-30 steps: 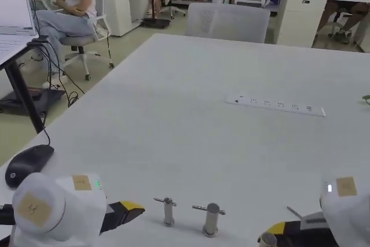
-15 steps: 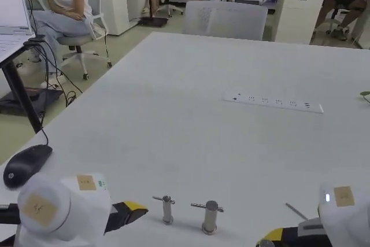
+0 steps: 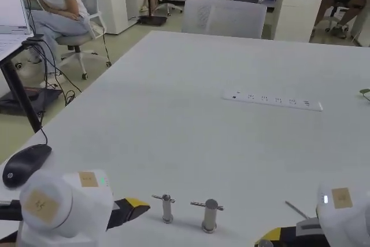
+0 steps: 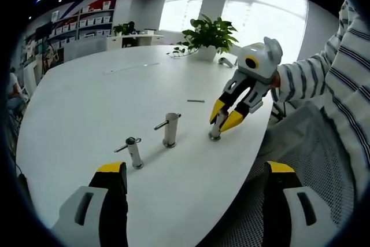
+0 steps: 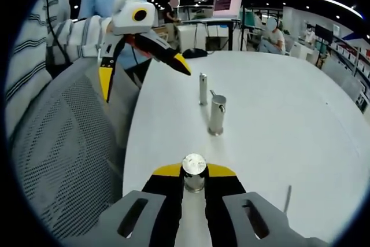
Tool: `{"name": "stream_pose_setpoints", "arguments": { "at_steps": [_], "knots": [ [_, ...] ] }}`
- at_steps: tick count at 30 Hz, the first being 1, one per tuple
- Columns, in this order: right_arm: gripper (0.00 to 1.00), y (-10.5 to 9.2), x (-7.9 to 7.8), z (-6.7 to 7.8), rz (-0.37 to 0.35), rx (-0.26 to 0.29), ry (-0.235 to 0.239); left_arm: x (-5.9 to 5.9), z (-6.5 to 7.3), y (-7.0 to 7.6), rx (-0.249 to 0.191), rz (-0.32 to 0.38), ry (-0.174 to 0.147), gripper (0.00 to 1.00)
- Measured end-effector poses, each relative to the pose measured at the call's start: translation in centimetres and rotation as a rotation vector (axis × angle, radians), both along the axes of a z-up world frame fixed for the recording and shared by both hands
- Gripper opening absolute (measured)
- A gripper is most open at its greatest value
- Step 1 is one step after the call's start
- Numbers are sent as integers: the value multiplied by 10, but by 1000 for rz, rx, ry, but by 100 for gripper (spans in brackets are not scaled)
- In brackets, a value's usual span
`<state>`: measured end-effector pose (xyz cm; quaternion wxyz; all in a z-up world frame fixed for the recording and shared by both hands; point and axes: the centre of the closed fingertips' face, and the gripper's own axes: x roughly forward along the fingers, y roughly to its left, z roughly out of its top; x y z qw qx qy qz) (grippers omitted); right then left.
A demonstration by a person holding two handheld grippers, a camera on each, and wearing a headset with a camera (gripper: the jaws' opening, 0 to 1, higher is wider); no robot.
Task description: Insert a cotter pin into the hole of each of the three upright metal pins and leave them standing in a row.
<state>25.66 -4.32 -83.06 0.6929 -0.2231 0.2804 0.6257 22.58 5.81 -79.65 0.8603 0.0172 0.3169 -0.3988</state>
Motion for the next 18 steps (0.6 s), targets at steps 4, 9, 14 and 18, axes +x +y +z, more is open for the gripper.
{"name": "stream_pose_setpoints", "arguments": {
  "at_steps": [4, 9, 14, 18],
  "knots": [
    [13, 1, -1, -3, 9, -4, 2, -1, 0, 0, 1, -2, 2, 99],
    [13, 3, -2, -4, 10, 5, 6, 0, -1, 2, 4, 4, 0, 99],
    [13, 4, -3, -4, 15, 16, 1, -1, -2, 1, 3, 0, 6, 99],
    [14, 4, -3, -4, 11, 22, 5, -1, -3, -2, 1, -8, 7, 99]
  ]
}}
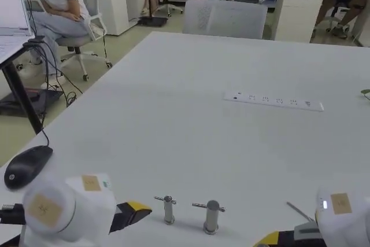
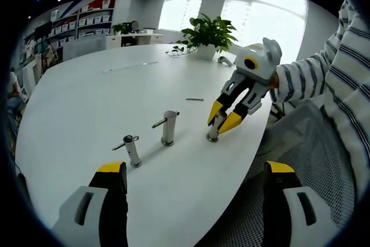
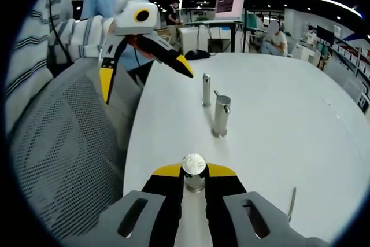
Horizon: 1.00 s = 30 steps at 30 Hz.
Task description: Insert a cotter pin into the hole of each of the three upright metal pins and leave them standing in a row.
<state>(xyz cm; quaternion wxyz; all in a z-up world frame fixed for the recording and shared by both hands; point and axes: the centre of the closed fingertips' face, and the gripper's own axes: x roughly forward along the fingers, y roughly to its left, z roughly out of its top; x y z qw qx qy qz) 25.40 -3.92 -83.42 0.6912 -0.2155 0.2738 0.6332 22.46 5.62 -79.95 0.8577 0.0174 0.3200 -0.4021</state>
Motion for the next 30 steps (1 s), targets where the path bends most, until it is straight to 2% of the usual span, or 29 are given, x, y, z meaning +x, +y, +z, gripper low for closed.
{"name": "stream_pose_setpoints", "arguments": {
  "at_steps": [30],
  "knots": [
    [18, 4, -1, 3, -31, 51, 31, -1, -1, -6, -7, -13, 3, 99]
  ]
}}
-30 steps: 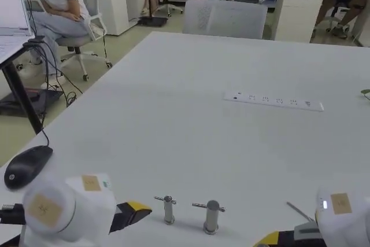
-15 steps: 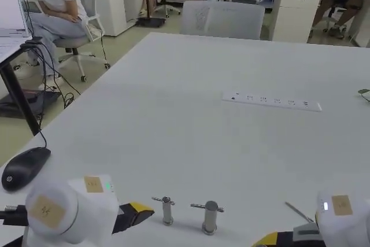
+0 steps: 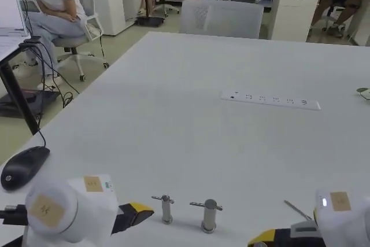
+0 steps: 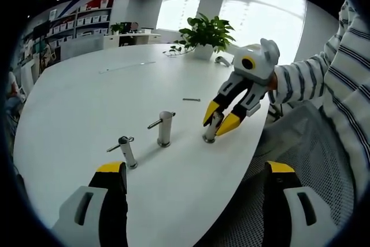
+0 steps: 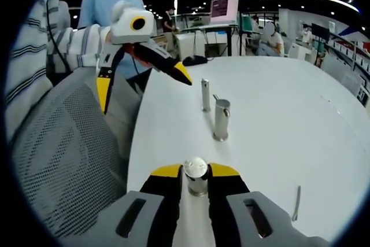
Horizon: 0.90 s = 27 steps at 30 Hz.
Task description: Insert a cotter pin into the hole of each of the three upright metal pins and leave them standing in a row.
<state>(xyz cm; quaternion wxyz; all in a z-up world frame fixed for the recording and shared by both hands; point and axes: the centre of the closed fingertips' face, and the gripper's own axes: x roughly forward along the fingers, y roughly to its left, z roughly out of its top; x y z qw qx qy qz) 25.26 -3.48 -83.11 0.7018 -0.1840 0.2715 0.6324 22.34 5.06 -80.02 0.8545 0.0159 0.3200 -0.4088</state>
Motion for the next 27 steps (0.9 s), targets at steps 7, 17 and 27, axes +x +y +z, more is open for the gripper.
{"name": "stream_pose_setpoints", "arguments": {
  "at_steps": [7, 17, 27],
  "knots": [
    [22, 2, -1, 9, -6, 25, 8, 0, 1, 1, -2, 6, -2, 99],
    [25, -5, 7, 29, -60, 65, -1, 2, 7, -3, -25, 16, -28, 99],
    [27, -20, 25, 53, -158, 126, 19, 1, 7, -4, -25, 12, -29, 99]
  ]
}}
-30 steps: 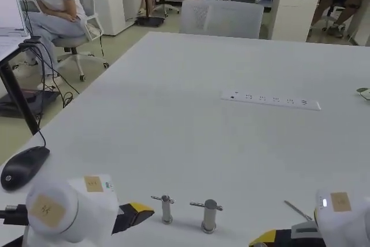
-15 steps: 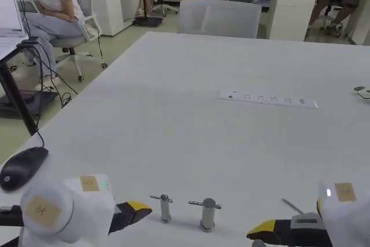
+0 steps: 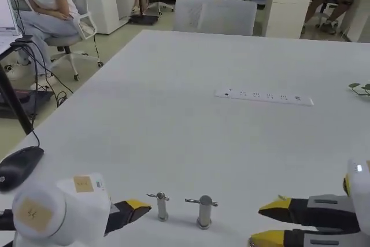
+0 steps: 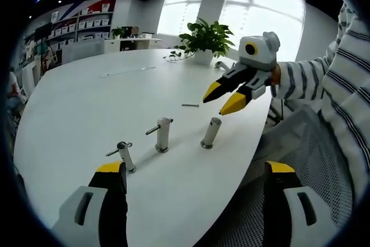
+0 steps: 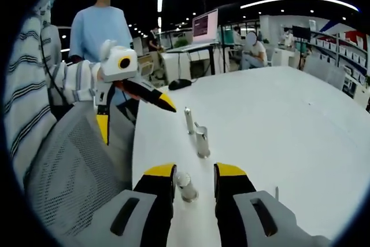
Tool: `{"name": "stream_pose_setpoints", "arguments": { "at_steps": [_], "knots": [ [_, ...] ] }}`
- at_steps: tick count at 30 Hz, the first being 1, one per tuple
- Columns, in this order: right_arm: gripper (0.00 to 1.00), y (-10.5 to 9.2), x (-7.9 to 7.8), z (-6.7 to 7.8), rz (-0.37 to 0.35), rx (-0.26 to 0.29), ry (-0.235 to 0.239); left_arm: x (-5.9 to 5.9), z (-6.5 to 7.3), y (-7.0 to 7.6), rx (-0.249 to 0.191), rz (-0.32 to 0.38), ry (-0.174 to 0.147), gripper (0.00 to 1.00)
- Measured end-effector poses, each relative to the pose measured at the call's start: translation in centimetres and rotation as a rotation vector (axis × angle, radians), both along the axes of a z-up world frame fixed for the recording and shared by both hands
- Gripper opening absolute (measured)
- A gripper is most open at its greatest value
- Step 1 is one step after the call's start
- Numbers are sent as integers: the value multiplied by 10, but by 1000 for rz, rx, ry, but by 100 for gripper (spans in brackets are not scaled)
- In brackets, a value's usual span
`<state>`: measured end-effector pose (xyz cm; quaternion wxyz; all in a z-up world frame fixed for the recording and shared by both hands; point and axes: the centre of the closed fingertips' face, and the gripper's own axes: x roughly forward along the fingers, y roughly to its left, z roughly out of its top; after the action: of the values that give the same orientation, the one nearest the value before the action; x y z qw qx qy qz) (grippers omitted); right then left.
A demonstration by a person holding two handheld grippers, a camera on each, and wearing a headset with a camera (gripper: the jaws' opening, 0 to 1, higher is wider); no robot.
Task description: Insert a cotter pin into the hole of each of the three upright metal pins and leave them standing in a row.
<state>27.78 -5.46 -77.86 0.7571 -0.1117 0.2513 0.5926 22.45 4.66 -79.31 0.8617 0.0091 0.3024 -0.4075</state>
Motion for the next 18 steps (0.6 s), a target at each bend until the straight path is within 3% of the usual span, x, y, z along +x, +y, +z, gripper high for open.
{"name": "stream_pose_setpoints", "arguments": {
  "at_steps": [3, 8, 18],
  "knots": [
    [27, -11, 14, 1, -41, -3, -8, 0, 0, -1, 1, -3, -1, 99],
    [28, -33, 41, -9, -121, -56, -17, 2, 2, -1, 3, -3, -5, 99],
    [28, -57, 72, -32, -179, -165, -18, 0, 0, -1, 6, -3, 2, 99]
  ]
}}
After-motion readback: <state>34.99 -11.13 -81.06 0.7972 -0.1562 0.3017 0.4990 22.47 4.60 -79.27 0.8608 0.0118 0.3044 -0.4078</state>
